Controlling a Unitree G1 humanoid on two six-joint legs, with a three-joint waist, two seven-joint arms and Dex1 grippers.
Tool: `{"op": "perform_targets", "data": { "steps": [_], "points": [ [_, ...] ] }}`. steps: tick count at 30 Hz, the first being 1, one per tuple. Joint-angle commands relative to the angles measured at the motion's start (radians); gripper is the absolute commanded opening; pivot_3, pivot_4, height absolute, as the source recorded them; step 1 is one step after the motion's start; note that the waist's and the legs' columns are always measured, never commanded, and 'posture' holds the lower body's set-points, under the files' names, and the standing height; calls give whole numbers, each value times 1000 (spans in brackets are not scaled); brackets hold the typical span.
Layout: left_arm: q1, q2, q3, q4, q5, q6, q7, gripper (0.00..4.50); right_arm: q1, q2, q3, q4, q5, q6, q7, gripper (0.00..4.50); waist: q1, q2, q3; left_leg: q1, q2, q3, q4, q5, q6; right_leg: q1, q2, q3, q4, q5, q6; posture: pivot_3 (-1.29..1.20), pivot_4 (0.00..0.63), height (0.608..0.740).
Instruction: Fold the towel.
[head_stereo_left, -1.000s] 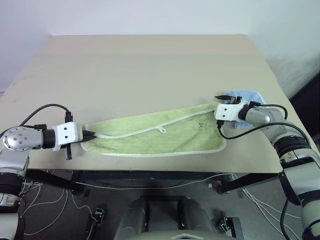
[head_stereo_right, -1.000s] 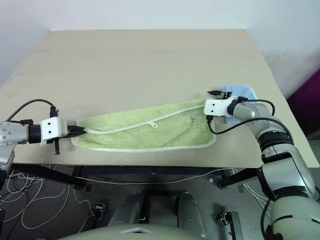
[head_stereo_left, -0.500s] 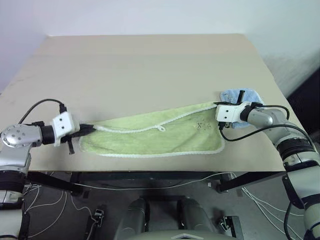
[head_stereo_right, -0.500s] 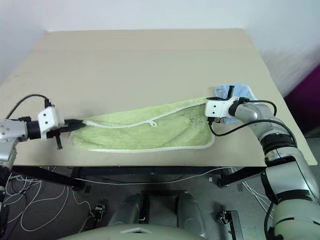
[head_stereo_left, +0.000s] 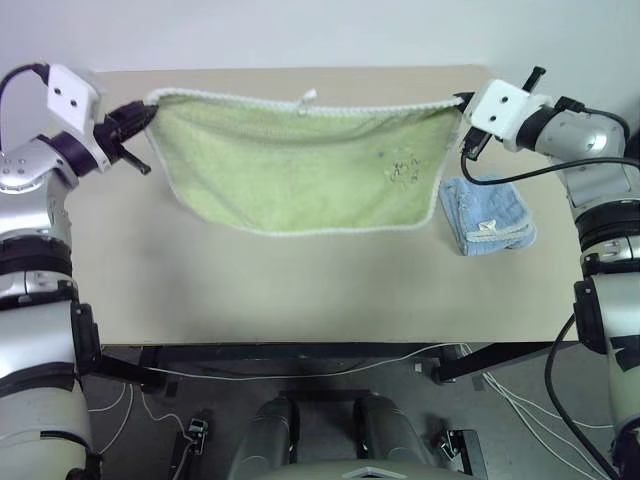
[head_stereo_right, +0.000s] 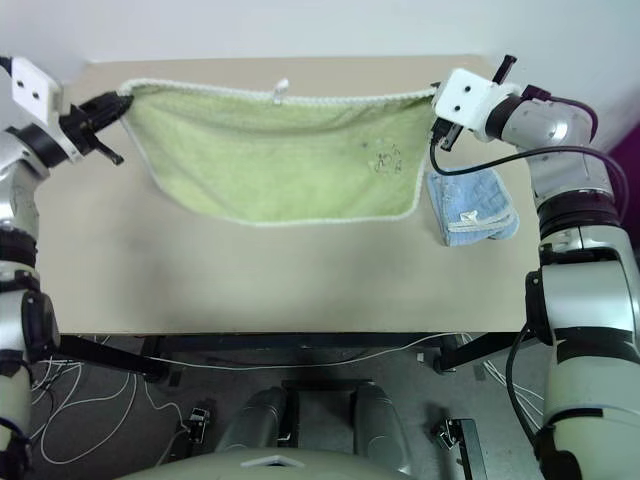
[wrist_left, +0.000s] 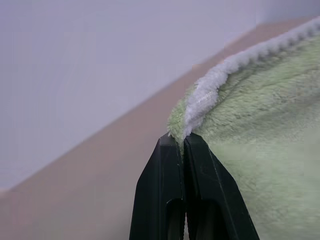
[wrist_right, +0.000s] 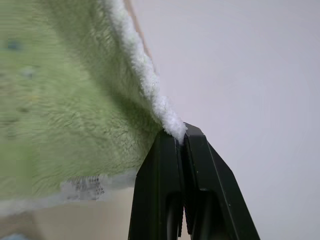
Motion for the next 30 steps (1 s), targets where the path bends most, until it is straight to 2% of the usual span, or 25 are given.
{"op": "perform_targets", "data": {
  "steps": [1,6,9,13,19,24,30],
  "points": [
    [-11,73,51,-3,-10,-35,-36,0,-5,-57,-74,-61,102,16,116,15,-2,0,0,0,0,0,0,0,0,0,0,0,0,0,0,0,150,740],
    [162,131,98,-127,-81,15,-203,0,196,-110,-144,-322,293,142,342,15,-4,0,0,0,1,0,0,0,0,0,0,0,0,0,0,0,150,740],
    [376,157,122,-309,-137,110,-302,0,419,-149,-172,-591,426,305,462,15,1,0,0,0,1,0,1,0,0,0,0,0,1,0,0,0,150,740],
    [688,193,160,-572,-205,272,-372,0,651,-182,-202,-865,529,483,500,15,1,1,0,-1,1,0,0,-1,1,0,-2,2,0,0,0,0,150,740],
    [1038,233,246,-787,-224,393,-397,0,973,-239,-238,-1199,662,704,553,15,11,1,0,2,2,-1,-1,-1,1,3,-3,1,-1,0,0,0,150,740],
    [1153,243,303,-849,-219,434,-408,0,1121,-279,-263,-1340,721,803,594,15,30,1,0,3,2,-1,0,-1,1,4,-4,1,-2,0,0,0,150,740],
    [1169,251,311,-843,-194,434,-404,0,1134,-305,-271,-1320,700,806,622,15,33,0,0,3,2,-1,0,-1,1,5,-5,1,-3,0,0,0,150,740]
  ]
}}
